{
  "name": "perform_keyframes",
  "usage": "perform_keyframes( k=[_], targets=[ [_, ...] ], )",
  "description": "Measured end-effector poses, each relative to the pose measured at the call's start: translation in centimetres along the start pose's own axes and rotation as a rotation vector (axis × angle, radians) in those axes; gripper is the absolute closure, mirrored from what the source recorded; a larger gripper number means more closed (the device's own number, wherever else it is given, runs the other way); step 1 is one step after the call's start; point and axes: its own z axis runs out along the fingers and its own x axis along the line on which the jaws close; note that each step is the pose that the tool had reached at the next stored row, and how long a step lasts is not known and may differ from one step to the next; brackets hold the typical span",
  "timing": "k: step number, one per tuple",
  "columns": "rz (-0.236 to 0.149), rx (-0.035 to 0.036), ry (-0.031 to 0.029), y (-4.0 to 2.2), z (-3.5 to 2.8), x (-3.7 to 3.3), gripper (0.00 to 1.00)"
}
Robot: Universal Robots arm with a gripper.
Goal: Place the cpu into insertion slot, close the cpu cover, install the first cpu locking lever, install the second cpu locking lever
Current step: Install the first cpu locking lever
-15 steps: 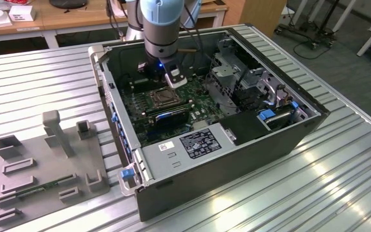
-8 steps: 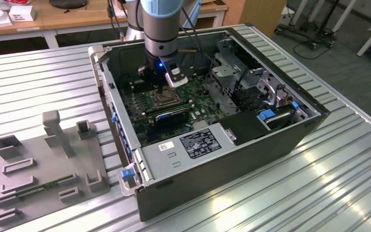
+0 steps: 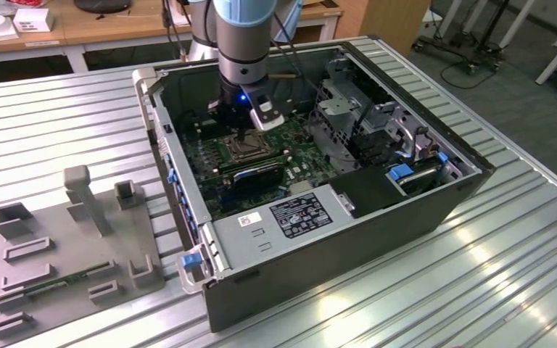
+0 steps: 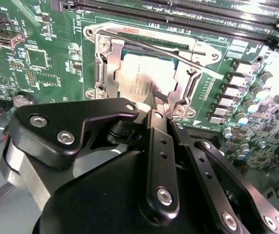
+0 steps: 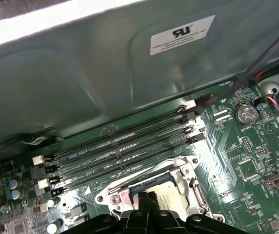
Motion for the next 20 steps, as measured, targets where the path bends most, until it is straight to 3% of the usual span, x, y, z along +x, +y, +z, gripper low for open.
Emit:
perform_keyframes(
  k=[1, 2, 3, 6, 7, 12, 20],
  targets=[
    [-0.007, 0.0045, 0.0019, 0.00, 0.05, -0.03, 0.89],
    [-0.013, 0.0132, 0.0037, 0.00, 0.08, -0.04, 0.89],
    [-0.017, 0.0282, 0.0051, 0.00, 0.09, -0.05, 0.89],
    [-0.022, 0.0850, 0.0061, 0.02, 0.09, -0.13, 0.89],
    [-0.022, 0.0934, 0.0071, 0.06, 0.10, -0.22, 0.89],
    [-0.023, 0.0935, 0.0072, 0.08, 0.11, -0.29, 0.89],
    [-0.077, 0.0922, 0.0163, 0.45, 0.24, -1.29, 0.89]
  ],
)
